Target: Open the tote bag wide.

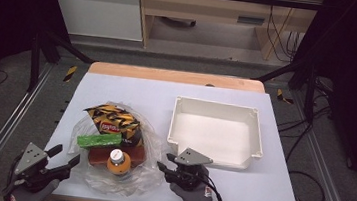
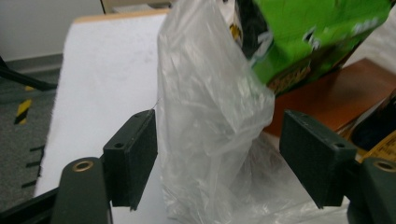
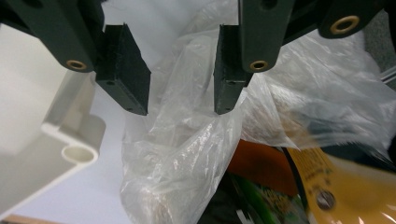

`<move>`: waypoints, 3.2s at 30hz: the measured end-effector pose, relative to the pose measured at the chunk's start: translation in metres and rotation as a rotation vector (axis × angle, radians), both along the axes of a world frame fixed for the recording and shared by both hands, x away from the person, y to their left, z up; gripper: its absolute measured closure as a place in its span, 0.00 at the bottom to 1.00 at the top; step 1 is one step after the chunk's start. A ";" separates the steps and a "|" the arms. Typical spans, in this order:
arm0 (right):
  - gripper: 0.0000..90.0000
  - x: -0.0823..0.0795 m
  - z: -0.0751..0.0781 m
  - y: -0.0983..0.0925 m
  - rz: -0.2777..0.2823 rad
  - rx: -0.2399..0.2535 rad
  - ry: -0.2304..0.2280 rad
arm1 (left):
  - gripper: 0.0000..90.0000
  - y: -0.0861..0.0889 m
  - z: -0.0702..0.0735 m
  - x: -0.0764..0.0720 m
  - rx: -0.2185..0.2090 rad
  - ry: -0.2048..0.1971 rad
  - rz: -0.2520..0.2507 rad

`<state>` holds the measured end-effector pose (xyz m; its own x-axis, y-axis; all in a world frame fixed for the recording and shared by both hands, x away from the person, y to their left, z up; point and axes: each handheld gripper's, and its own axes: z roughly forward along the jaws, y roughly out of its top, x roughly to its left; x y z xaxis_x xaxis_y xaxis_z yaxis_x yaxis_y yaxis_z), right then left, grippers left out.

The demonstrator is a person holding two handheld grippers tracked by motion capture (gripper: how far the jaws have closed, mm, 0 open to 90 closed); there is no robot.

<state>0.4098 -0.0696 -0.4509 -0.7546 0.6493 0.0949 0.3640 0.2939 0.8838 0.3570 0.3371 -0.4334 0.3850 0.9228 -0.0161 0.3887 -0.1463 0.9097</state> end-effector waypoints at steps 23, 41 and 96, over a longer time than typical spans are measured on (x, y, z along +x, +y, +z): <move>0.51 -0.007 0.060 -0.014 0.025 0.147 -0.131 | 0.33 -0.014 0.045 0.014 0.006 -0.090 -0.066; 0.58 -0.003 0.050 -0.003 0.050 0.118 -0.101 | 0.38 -0.045 0.013 0.038 0.112 0.009 -0.151; 0.61 0.000 0.049 -0.006 0.043 0.095 -0.094 | 0.78 -0.038 0.013 0.055 0.065 -0.026 -0.212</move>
<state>0.4096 -0.0757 -0.4020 -0.7898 0.6079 0.0818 0.2670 0.2207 0.9381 0.4122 0.2995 -0.4202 0.5697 0.8202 0.0530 0.3201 -0.2808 0.9048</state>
